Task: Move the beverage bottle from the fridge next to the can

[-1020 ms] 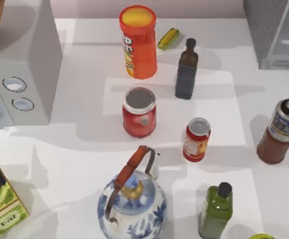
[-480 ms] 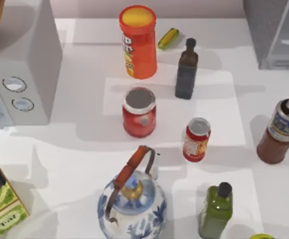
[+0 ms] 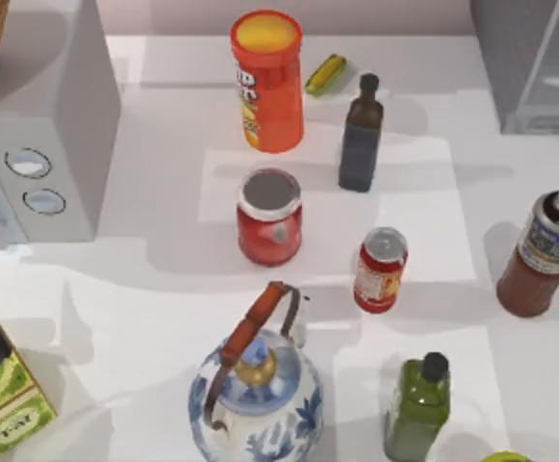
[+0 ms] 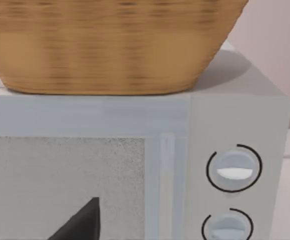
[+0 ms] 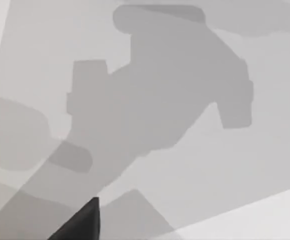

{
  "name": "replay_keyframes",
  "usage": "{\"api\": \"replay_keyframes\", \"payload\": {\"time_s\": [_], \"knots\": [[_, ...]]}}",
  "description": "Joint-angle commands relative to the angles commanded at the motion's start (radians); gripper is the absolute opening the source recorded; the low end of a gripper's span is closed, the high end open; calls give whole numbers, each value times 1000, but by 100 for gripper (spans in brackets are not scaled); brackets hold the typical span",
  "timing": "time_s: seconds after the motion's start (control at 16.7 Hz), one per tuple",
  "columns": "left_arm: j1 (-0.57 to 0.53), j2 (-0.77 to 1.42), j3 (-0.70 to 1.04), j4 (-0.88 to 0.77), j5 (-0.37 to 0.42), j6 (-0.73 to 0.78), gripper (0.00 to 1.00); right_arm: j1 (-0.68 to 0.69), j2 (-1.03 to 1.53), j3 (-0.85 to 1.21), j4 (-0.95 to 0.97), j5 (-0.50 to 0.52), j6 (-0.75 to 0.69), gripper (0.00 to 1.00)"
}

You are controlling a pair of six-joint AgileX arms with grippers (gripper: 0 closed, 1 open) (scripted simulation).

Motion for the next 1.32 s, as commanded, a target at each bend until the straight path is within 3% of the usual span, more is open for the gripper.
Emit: {"api": "replay_keyframes", "payload": {"time_s": [0.48, 0.78, 1.02, 1.32], "knots": [[0, 0, 0, 0, 0, 0, 100, -666, 762, 235, -3, -346, -745, 100], [0, 0, 0, 0, 0, 0, 100, -989, 1130, 349, -1, -520, -1107, 100], [0, 0, 0, 0, 0, 0, 100, -1125, 1282, 398, 1, -596, -1258, 100], [0, 0, 0, 0, 0, 0, 100, -1137, 1294, 402, 2, -603, -1270, 100]]}}
